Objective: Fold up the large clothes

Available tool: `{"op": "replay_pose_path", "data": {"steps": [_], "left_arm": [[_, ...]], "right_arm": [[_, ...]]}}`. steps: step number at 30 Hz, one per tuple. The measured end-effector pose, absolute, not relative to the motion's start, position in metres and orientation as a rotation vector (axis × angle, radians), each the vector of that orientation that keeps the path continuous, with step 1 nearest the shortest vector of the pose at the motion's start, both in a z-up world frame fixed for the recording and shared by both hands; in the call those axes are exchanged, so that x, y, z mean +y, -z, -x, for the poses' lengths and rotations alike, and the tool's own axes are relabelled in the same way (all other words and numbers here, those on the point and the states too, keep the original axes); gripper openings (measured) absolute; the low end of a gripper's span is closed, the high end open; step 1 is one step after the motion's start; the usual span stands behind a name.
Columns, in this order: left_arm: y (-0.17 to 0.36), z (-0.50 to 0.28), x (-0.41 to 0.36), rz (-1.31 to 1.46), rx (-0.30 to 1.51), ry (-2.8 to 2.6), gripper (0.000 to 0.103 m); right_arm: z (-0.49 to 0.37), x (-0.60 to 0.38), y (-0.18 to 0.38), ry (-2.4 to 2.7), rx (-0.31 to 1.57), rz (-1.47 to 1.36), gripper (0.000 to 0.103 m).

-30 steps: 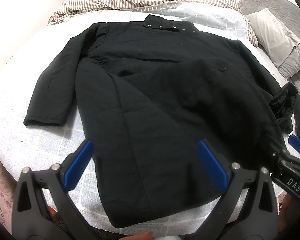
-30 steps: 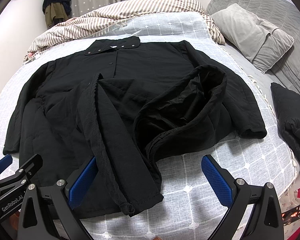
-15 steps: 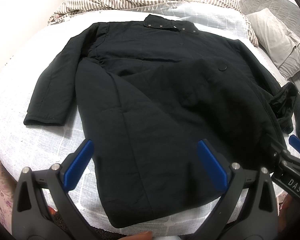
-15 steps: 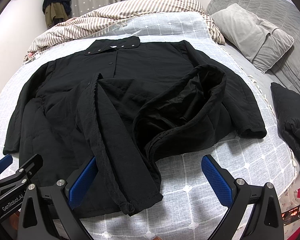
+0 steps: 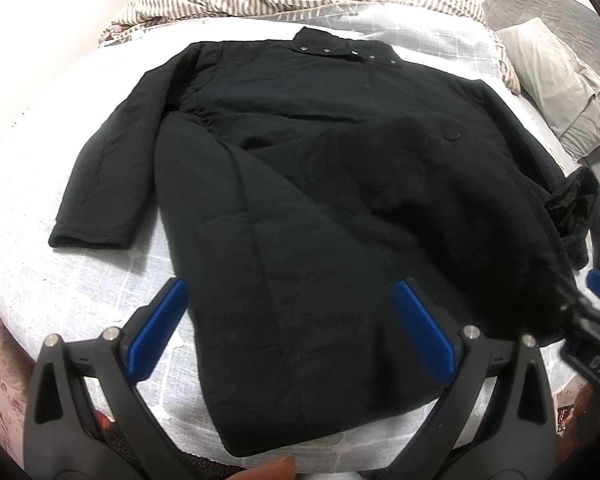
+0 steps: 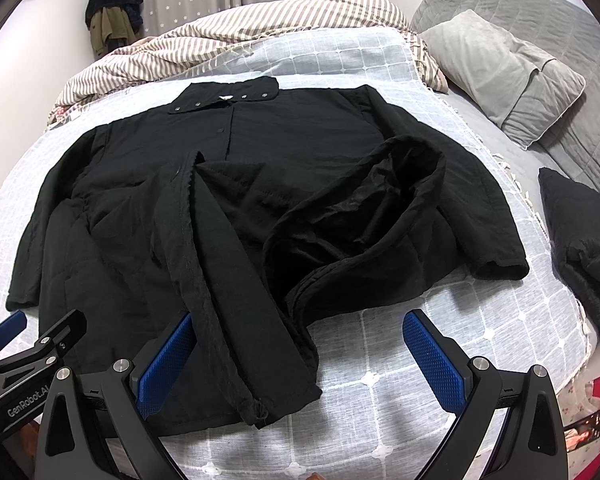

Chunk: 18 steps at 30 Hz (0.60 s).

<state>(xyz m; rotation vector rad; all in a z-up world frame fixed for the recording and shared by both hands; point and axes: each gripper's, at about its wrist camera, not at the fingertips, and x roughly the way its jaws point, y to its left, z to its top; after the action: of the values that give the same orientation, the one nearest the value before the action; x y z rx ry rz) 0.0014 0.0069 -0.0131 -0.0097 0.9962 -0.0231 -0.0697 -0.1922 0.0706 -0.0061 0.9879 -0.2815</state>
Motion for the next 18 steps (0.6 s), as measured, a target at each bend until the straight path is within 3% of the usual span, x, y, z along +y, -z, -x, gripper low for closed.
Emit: {"op": "replay_pose_path", "data": {"steps": [9, 18], "left_arm": [[0.012, -0.004, 0.045, 0.217, 0.988, 0.114, 0.102], [0.023, -0.004, 0.084, 0.207, 1.036, 0.143, 0.102]], "right_arm": [[0.086, -0.223, -0.102, 0.304, 0.874, -0.060, 0.103], [0.099, -0.298, -0.116, 0.277, 0.803, -0.292, 0.103]]}}
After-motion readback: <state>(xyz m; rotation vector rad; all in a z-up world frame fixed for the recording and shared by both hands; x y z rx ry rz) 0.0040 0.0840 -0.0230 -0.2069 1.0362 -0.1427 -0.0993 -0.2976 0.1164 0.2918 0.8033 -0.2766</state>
